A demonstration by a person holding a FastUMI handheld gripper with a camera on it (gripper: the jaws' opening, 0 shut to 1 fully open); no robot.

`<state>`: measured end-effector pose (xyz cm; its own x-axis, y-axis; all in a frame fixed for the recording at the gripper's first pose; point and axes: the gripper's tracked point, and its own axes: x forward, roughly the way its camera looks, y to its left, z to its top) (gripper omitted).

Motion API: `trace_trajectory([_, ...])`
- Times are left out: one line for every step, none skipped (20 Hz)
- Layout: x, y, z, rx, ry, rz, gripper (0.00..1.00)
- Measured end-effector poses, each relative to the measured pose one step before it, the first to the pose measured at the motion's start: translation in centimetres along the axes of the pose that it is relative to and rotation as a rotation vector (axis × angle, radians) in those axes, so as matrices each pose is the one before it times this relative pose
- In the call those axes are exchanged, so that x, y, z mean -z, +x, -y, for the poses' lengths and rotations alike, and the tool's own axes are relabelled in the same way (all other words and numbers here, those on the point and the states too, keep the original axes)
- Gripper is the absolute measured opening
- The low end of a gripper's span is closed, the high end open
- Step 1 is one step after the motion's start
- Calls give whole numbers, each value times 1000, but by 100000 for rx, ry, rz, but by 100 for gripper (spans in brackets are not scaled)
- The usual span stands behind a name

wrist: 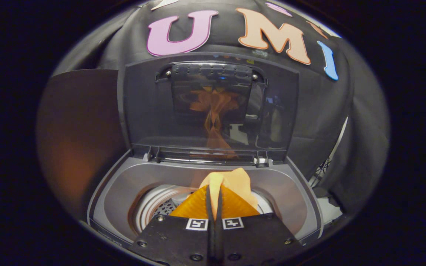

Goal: Put the clothes into the washing machine and then close the washing machine lid.

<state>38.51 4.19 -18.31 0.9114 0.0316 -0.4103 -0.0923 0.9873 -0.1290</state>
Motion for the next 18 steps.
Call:
trace_trajectory([132,124,72,-504,1364,-292,0])
trace_trajectory([30,118,-232,-2188,1000,-475,0])
trace_trajectory([198,-88,-212,-1822,509,-699,7])
trace_trajectory([-220,-25,-111,-305,306,523,13])
trace_trajectory([-61,-30,-22,302,-962,-296,20])
trace_trajectory([257,31,186,414,-1000,-1062,27])
trace_trajectory([8,44,83,936,-338,-42,33])
trace_trajectory([-75,83,160,1193,-163,231,40])
trace_trajectory([26,-34,78,1001,87,-153,46])
trace_trajectory([19,-28,14,80,223,-468,53])
trace_trajectory([180,260,135,105,573,-519,58])
trace_trajectory([75,86,-66,-308,380,-906,65])
trace_trajectory([12,-37,-18,-532,638,-232,72])
trace_trajectory([-38,87,44,-76,693,-49,79])
trace_trajectory([44,-92,87,100,410,25,86])
trace_trajectory([-158,-6,87,580,-29,524,88])
trace_trajectory([1,-22,183,922,1,175,89])
trace_trajectory([-37,-53,166,1010,71,-46,89])
